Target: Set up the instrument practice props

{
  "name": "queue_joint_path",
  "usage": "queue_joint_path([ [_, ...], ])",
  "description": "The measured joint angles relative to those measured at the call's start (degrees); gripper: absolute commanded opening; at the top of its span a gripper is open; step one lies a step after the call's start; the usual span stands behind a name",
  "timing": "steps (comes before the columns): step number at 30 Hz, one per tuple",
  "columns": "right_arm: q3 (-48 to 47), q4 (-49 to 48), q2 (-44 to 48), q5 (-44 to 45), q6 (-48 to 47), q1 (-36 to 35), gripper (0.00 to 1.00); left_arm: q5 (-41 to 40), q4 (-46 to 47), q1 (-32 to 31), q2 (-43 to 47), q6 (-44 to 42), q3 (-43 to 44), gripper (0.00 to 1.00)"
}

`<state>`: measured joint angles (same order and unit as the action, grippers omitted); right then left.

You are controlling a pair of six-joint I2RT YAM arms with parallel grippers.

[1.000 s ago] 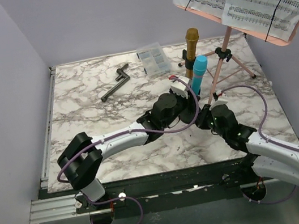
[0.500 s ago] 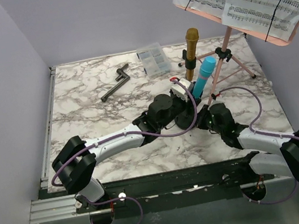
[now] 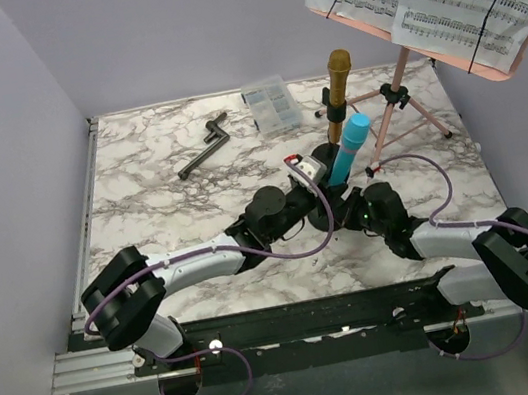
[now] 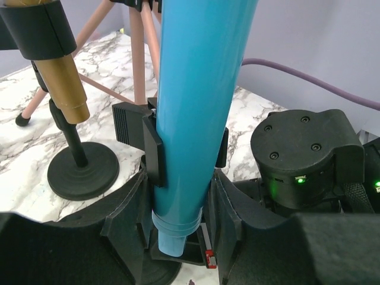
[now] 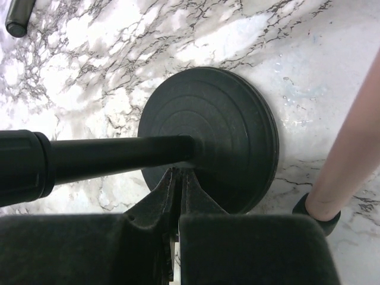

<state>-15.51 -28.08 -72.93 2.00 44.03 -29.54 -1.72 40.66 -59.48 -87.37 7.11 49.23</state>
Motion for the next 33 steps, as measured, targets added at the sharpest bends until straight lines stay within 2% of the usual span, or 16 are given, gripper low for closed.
queue_joint_path([
  [6, 0.0, -2.7, -1.8, 0.0, 0.2, 0.0, 0.04, 0.0, 3.5, 0.0, 0.2, -0.6, -2.0, 0.22],
  [9, -0.1, -2.7, -1.9, -0.2, 0.2, 0.0, 0.09, -0.2, 4.5, 0.0, 0.2, -0.5, -2.6, 0.27],
  [16, -1.0, 0.2, 0.2, -0.9, -1.0, 0.0, 0.25, -2.4, 6.1, 0.0, 0.8, 1.5, -4.1, 0.48],
  [23, -2.8, 3.0, 3.7, -2.3, -3.1, 0.0, 0.35, -4.1, 8.3, 0.0, 2.3, 3.1, -5.1, 0.72],
  [29, -4.1, 5.4, 5.7, -3.7, -4.7, 0.0, 0.41, -4.1, 9.2, 0.0, 5.5, 3.8, -5.2, 0.87],
  [33, -4.4, 9.7, 9.5, -3.7, -5.2, 0.0, 0.52, -4.2, 8.4, 0.0, 8.7, 4.5, -6.2, 0.97],
])
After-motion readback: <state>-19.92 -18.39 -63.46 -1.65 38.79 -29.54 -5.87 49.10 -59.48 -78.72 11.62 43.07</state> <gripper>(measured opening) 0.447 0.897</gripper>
